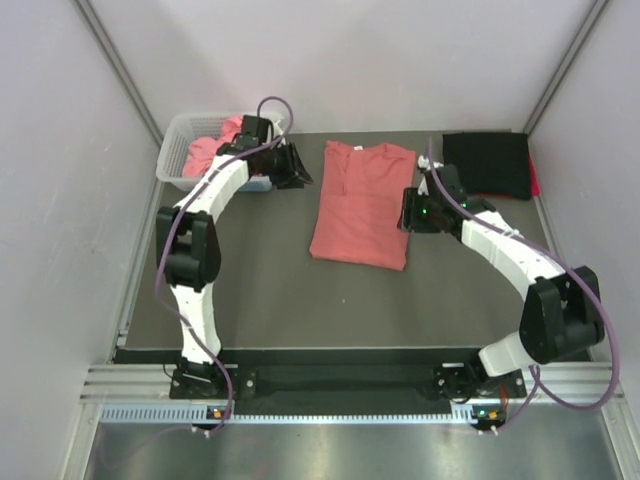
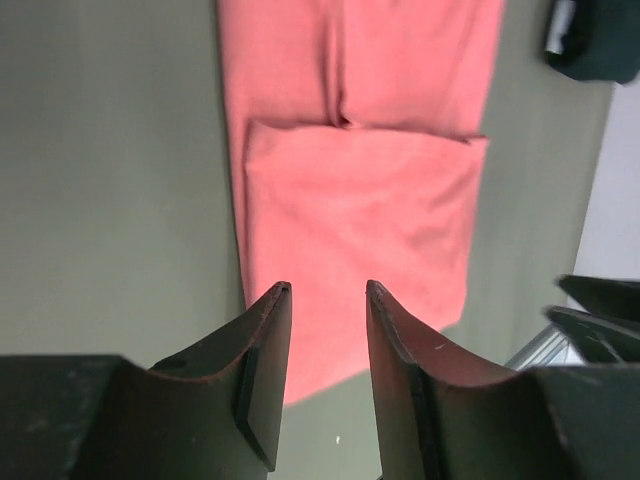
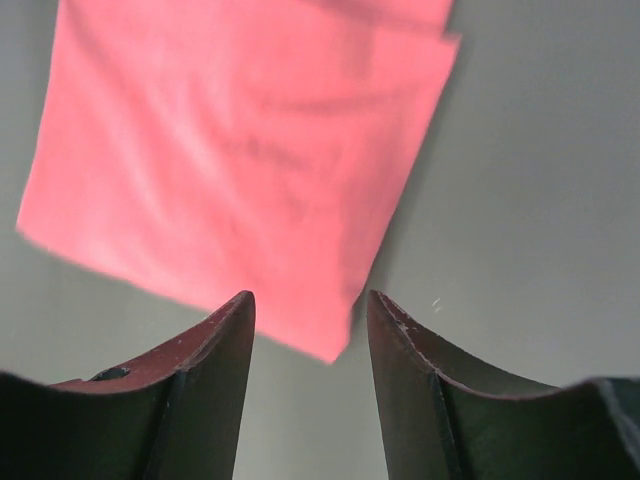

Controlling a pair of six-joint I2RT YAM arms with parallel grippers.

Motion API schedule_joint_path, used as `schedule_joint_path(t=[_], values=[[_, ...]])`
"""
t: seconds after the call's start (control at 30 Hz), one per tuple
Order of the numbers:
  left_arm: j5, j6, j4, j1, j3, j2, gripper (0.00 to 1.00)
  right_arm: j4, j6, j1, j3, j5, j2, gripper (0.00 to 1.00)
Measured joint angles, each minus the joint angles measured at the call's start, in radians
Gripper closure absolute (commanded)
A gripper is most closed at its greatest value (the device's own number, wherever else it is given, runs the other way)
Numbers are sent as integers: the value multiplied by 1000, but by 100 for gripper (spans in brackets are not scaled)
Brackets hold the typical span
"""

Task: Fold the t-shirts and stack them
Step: Fold the tshirt

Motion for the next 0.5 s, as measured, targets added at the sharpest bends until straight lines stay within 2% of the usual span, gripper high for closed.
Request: schedule_joint_path(t=[0.23,0.5], values=[[32,74,63,-12,-232,-238,59,8,24,0,-218,-130,-85,50],[56,81,111,-81,-532,-256,59,74,24,-24,-330,-226,-88,50]])
